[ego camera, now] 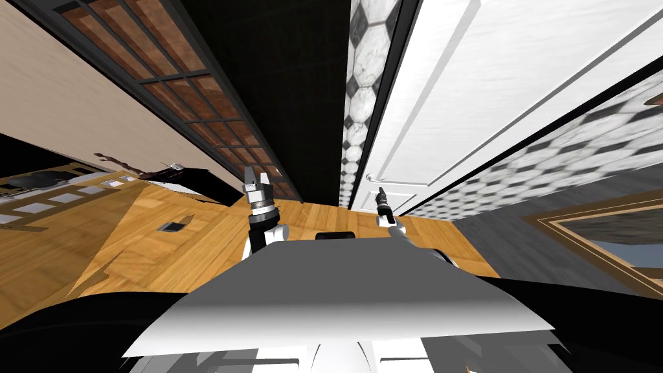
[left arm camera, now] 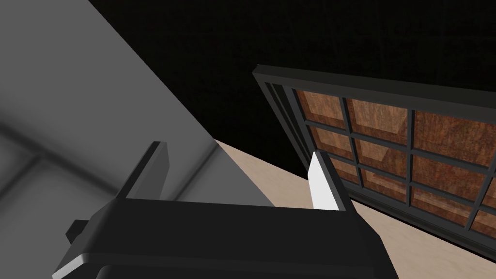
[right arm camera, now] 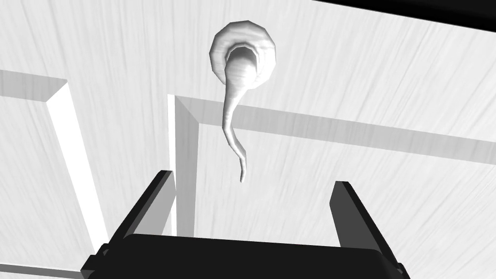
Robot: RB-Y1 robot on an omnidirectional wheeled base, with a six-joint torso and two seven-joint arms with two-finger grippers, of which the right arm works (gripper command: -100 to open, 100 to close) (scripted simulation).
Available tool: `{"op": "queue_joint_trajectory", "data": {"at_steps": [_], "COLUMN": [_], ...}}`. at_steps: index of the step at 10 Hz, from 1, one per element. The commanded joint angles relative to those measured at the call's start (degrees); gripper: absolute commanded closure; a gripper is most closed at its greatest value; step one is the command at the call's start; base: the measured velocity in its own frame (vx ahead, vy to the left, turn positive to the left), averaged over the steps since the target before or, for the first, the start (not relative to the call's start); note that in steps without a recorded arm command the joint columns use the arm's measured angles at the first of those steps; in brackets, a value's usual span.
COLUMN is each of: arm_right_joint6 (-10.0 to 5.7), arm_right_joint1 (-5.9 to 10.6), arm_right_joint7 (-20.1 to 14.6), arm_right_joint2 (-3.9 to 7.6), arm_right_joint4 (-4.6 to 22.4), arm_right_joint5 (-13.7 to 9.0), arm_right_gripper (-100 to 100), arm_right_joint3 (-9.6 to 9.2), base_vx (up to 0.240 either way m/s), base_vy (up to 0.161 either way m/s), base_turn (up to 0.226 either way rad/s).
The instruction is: Pull the door open
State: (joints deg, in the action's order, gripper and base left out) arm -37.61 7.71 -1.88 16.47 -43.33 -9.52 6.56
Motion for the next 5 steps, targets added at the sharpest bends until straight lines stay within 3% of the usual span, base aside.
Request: {"op": "queue_joint_trajectory", "data": {"at_steps": [1, 4, 5], "arm_right_joint6": [-0.34, -0.87, -0.59], "arm_right_joint1": [0.7, 1.88, 1.57], "arm_right_joint7": [-0.07, -0.17, -0.11], "arm_right_joint2": [0.28, 0.69, 0.59], "arm_right_joint4": [1.72, 4.51, 3.73], "arm_right_joint5": [-0.35, -0.85, -0.77], "arm_right_gripper": [-100, -100, -100], "arm_right_joint3": [0.1, 0.25, 0.24], "base_vx": [0.052, 0.058, 0.02], "base_vy": [-0.058, -0.066, -0.022], "base_turn": [0.121, 0.087, 0.011]}}
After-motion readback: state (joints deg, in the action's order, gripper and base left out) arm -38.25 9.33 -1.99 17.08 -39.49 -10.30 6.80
